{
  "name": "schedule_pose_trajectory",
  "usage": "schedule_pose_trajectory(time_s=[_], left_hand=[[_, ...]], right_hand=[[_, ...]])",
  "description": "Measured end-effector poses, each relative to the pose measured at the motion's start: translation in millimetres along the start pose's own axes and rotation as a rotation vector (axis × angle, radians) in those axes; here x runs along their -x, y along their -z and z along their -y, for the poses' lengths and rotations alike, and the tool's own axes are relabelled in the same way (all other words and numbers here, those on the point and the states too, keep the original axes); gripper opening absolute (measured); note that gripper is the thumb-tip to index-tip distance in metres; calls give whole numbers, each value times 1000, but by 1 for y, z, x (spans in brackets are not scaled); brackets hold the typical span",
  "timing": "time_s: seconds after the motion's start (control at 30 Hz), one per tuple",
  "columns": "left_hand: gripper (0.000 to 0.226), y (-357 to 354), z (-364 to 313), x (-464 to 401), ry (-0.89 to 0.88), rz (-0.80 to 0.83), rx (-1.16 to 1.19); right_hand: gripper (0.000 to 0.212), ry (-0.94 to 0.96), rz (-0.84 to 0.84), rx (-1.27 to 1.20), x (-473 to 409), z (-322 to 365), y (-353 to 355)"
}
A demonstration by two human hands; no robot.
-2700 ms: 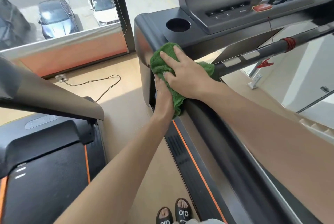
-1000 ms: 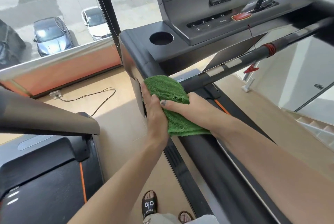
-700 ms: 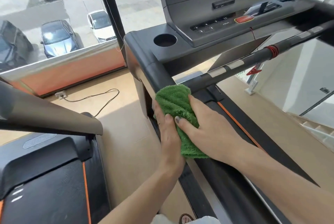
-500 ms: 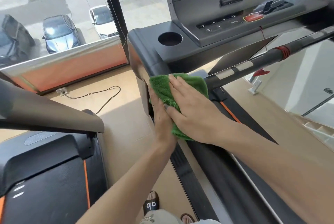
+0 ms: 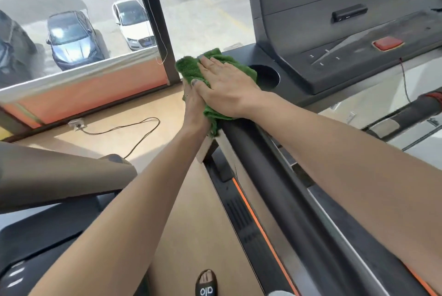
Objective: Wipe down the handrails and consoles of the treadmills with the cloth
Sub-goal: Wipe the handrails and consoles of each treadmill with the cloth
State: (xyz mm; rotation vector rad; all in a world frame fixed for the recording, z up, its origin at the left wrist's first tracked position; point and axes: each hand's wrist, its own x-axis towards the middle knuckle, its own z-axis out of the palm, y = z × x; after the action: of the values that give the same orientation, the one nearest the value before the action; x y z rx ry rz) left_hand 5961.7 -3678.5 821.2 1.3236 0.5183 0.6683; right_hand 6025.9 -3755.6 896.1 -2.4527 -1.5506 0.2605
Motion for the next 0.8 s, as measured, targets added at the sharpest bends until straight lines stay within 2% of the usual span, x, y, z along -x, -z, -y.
schedule_pose_trajectory(time_s=[0.07, 0.23, 0.3, 0.4, 0.43, 0.53, 0.57, 0.8], left_hand=[[53, 12, 0, -29, 6, -29, -56], [61, 42, 8, -83, 165, 31, -222], [63, 49, 3, -85, 190, 73, -302], [51, 40, -25, -62, 30, 134, -405], [49, 35, -34, -51, -53, 177, -516], [55, 26, -50, -23, -361, 337, -1069], [56, 26, -50, -23, -418, 382, -1158], [55, 0, -68, -76, -345, 534, -1441]], right_hand=[[64, -33, 15, 2, -26, 0, 3], [55, -161, -13, 28, -66, 2, 17], [58, -184, -27, 37, -65, 4, 14], [64, -219, -58, 27, -33, 4, 0], [64, -238, -72, 9, -14, 3, -5], [65, -284, -177, -32, 34, 2, -14], [65, -291, -214, -19, 39, 0, -16], [73, -357, -259, 27, 18, -7, -20]])
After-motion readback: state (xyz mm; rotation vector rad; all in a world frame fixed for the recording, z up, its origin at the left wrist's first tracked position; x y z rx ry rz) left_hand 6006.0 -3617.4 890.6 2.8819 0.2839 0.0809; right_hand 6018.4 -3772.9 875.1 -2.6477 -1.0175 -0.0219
